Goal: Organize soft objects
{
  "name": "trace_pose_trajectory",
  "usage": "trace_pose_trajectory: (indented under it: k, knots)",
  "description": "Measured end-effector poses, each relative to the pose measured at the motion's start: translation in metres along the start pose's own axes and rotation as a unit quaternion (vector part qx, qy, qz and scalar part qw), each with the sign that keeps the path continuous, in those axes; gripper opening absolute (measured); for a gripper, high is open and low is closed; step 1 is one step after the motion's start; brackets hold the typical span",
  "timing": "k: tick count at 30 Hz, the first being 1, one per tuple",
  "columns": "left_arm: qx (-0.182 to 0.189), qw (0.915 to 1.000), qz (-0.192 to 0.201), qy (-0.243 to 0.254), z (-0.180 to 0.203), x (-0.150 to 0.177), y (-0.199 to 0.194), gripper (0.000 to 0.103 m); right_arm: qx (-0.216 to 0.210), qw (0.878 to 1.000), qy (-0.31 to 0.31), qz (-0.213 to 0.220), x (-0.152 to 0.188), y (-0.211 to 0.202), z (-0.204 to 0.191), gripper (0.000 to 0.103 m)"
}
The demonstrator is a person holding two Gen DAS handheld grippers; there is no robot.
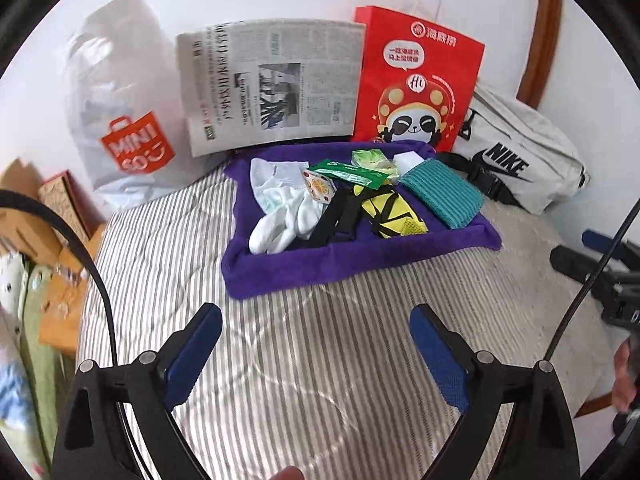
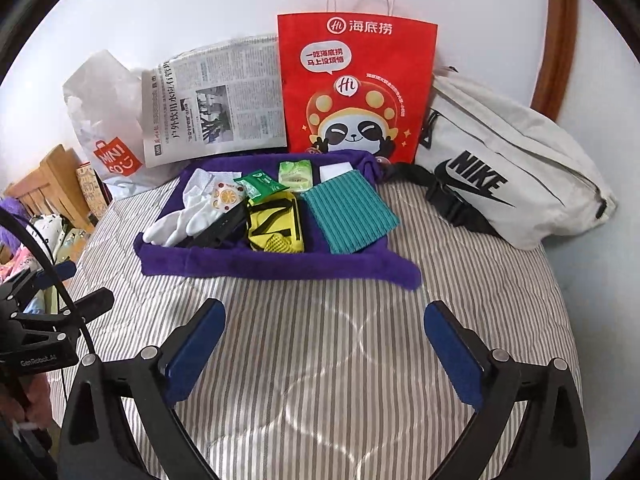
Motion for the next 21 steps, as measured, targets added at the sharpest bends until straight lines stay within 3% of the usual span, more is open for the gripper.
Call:
trace_pose_trajectory:
  k: [12, 21]
  knots:
    - [-0.041, 0.9988, 0.019, -0.02, 0.011, 0.028, -0.039, 0.095, -0.005, 1.0, 0.001, 0.002, 0.029, -0.029, -0.005, 0.099]
    - [-0.047, 0.9985, 0.024, -0.01, 0.021, 0.036, -0.05, 0.095, -0.002, 1.0, 0.004, 0.002, 0.042, -0.035, -0.002, 0.099]
Point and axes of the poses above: each gripper's, at about its wrist camera, not at the fingertips, and y roughly the way its jaws point, z to its right, x to its underside, the point moved 3 cm from there along y, roughly the way its jaws point, and after that the axes turned 10 degrees about y, right-handed, at the moved point
